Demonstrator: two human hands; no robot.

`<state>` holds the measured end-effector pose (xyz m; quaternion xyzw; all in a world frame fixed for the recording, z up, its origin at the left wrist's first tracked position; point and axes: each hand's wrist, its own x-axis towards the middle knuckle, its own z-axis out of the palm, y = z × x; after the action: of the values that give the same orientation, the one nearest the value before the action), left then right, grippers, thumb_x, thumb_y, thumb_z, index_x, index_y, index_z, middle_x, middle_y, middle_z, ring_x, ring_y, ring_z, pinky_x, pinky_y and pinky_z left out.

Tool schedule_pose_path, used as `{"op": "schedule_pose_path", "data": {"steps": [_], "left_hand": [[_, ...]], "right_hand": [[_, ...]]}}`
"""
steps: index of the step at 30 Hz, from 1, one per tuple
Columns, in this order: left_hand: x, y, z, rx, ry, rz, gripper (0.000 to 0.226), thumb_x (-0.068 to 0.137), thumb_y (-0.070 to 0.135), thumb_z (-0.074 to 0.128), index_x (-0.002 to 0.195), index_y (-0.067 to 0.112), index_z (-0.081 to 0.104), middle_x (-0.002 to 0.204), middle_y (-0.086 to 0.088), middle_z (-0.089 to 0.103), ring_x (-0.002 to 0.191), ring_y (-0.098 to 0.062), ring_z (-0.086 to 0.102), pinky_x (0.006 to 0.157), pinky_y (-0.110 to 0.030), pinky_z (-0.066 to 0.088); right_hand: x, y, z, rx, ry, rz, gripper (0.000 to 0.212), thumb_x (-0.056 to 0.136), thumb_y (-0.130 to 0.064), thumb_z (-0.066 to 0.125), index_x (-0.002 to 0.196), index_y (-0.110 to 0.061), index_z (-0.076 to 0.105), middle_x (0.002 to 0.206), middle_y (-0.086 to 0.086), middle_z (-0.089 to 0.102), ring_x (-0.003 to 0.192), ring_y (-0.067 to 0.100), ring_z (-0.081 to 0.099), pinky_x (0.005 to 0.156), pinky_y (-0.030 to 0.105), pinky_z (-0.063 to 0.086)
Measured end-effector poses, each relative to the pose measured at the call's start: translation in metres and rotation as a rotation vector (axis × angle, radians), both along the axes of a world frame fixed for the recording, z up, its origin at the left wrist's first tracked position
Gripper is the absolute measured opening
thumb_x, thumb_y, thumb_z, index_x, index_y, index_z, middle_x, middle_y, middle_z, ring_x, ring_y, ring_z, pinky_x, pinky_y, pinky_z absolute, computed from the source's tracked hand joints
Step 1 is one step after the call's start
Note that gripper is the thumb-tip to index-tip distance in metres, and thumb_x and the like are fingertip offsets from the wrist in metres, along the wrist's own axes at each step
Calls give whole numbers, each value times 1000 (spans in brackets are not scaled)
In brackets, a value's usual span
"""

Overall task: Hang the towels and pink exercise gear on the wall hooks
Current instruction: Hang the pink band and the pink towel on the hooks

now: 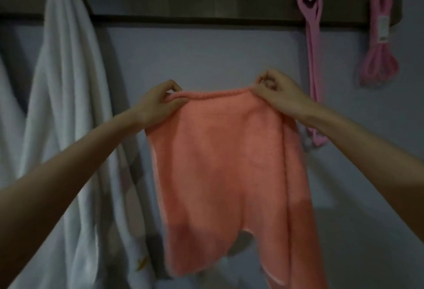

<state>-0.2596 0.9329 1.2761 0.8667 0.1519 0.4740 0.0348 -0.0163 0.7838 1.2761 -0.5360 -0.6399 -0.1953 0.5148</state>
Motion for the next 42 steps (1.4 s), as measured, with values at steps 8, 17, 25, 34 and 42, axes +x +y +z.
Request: {"op": "schedule_pose_path", "data": {"steps": [8, 17, 25, 34, 42], "left_hand": [[-26, -32, -29, -31, -304, 79, 9, 92, 20, 54, 99, 13, 55, 93, -2, 58, 85, -13, 51, 77, -27, 38], [-74, -46, -103, -367, -496, 530, 24, 92, 26, 48, 109, 9, 53, 112, -20, 61, 103, -38, 56, 83, -40, 43], [-88, -68, -129, -500, 95, 242, 55, 80, 5, 70, 130, 8, 48, 128, -5, 51, 112, -17, 49, 86, -23, 39], [-49, -126, -134, -616, 83, -344, 23, 88, 9, 62, 108, 2, 55, 78, -3, 62, 66, 4, 62, 74, -11, 49], [-106, -94, -91, -454, -114, -183, 22, 97, 15, 47, 77, 24, 41, 67, 5, 45, 55, -3, 39, 50, -16, 35]], "right_hand": [[-37, -36, -56, -430, -11, 112, 17, 84, -37, 66, 76, -22, 70, 67, -19, 67, 61, -9, 55, 56, 11, 45], [-26, -80, -98, -436, 126, 26, 31, 82, -39, 67, 65, -17, 54, 62, -6, 45, 54, 3, 39, 45, 16, 28], [-67, -72, -99, -193, 97, 110, 14, 83, -18, 69, 86, -4, 67, 80, 2, 61, 61, -8, 49, 62, 8, 38], [-130, -62, -83, -206, 108, 182, 1, 87, -16, 64, 86, -17, 63, 78, -8, 59, 64, -10, 50, 64, 5, 39], [-144, -80, -81, -456, 141, 52, 13, 83, -33, 68, 74, -23, 65, 70, -14, 59, 61, -6, 53, 59, 10, 39]]}}
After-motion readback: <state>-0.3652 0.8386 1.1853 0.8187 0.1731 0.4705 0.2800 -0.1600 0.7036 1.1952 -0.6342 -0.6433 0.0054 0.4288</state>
